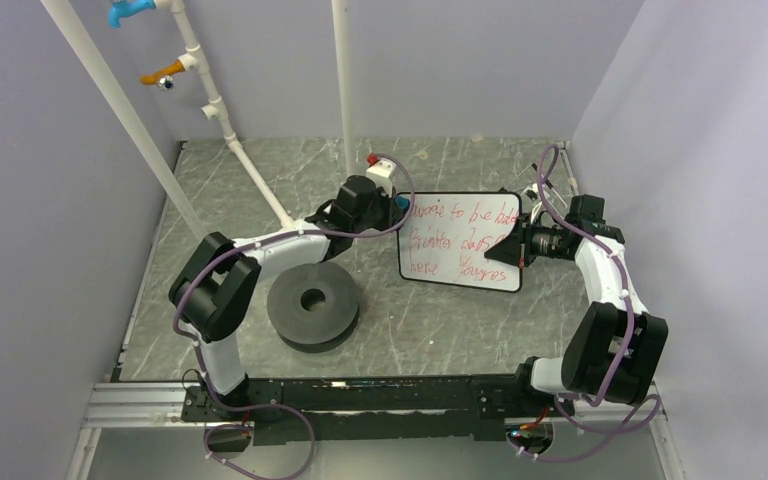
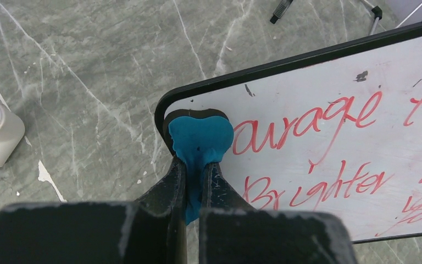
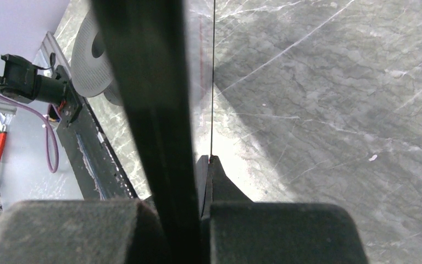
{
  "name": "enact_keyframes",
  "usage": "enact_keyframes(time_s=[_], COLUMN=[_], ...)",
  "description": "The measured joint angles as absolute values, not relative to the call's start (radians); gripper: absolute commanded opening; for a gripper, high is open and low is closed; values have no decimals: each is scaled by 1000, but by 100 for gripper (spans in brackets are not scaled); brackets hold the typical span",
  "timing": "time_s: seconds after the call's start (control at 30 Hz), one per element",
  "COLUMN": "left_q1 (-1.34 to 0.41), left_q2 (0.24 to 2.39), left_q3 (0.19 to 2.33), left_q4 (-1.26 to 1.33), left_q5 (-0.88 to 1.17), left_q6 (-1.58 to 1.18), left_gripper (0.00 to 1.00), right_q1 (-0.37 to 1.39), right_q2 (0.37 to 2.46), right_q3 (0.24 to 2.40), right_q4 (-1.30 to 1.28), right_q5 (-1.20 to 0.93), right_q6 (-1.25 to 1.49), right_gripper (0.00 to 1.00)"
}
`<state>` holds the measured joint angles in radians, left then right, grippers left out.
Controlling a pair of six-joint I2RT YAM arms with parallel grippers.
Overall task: Erase the whiteboard
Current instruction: Erase the center of the board with the whiteboard.
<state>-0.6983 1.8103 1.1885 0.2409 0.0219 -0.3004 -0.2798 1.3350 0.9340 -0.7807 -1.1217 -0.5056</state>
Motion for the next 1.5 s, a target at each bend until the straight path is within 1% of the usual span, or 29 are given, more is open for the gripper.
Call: enact_keyframes(time_s=[0.43,0.67,0.8,0.93,1.2,1.5], left_q1=[-735,-691,-656,-642,-673,-727], left_q2=[1791,1790,1790,1790,1790,1784], left_q3=[1041,1051,1105,1128,1124,1063], left_q4=[346,328,265,260,260,287], left_q5=[40,84,99,115,80,74], left_q6=[-312,-343,-345,-344,-300,-295], left_gripper=[0,0,0,0,0,0], right_q1=[-279,-278,-274,-273,-273,-272], right_q2=[1335,1335,1335,1335,1335,1335], right_q3=[934,934,934,934,934,934], right_q4=[-779,-778,-772,-772,-773,-773], right_q5=[-1121,-1121,-1121,-1123,-1124,-1123], right_q6=[-508,-509,-511,-517,-519,-520], right_gripper=[0,0,0,0,0,0])
